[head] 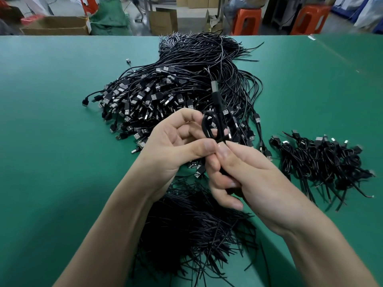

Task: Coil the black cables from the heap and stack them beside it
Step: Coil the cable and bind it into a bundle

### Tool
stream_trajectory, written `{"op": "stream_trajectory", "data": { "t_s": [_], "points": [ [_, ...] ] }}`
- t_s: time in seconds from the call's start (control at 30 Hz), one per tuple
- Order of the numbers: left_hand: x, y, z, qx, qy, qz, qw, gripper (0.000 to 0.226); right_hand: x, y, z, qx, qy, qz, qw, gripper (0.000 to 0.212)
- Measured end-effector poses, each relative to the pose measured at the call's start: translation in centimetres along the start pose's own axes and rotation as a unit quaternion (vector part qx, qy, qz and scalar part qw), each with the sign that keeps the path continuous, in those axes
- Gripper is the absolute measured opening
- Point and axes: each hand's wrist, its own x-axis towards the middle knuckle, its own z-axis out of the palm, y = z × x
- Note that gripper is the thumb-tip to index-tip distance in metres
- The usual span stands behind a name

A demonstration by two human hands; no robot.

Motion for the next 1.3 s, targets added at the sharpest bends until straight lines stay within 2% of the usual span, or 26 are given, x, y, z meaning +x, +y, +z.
{"op": "stream_trajectory", "data": {
  "t_s": [0.23, 0.33, 0.43, 0.57, 0.73, 0.83, 0.97, 1.1, 1.2, 1.3],
  "points": [
    [-0.2, 0.1, 0.6, 0.021, -0.042, -0.019, 0.999, 0.032, -0.4, -0.3, -1.2, -0.004, -0.051, 0.051, 0.997, 0.034],
    [-0.2, -0.1, 0.9, 0.021, -0.039, -0.029, 0.999, 0.03, -0.5, -0.2, -1.7, 0.042, -0.064, 0.085, 0.993, 0.036],
    [-0.3, -0.2, 1.2, -0.01, -0.021, -0.035, 0.999, 0.039, -0.5, 0.0, -1.9, 0.094, -0.078, 0.104, 0.987, 0.038],
    [-0.2, -0.4, 1.8, -0.034, -0.007, -0.042, 0.998, 0.03, -0.4, 0.3, -2.1, 0.158, -0.106, 0.117, 0.975, 0.039],
    [-0.3, -0.6, 1.9, -0.051, -0.032, -0.058, 0.996, 0.036, -0.4, 0.6, -2.9, 0.168, -0.123, 0.131, 0.969, 0.039],
    [-0.3, -0.8, 1.8, -0.067, -0.048, -0.067, 0.994, 0.031, -0.2, 0.8, -3.1, 0.184, -0.14, 0.146, 0.962, 0.039],
    [-0.2, -0.9, 1.9, -0.07, -0.045, -0.051, 0.995, 0.019, 0.0, 0.6, -2.9, 0.267, -0.162, 0.15, 0.938, 0.033],
    [0.0, -0.8, 1.6, -0.066, -0.02, -0.034, 0.997, 0.016, 0.1, 0.4, -2.3, 0.299, -0.14, 0.126, 0.935, 0.029],
    [0.1, -0.8, 1.2, -0.039, -0.01, -0.02, 0.999, 0.01, 0.1, 0.5, -1.9, 0.267, -0.106, 0.108, 0.952, 0.032],
    [0.1, -0.7, 1.0, -0.009, -0.007, -0.022, 1.0, 0.015, 0.2, 0.8, -1.8, 0.217, -0.073, 0.093, 0.969, 0.037]
  ]
}}
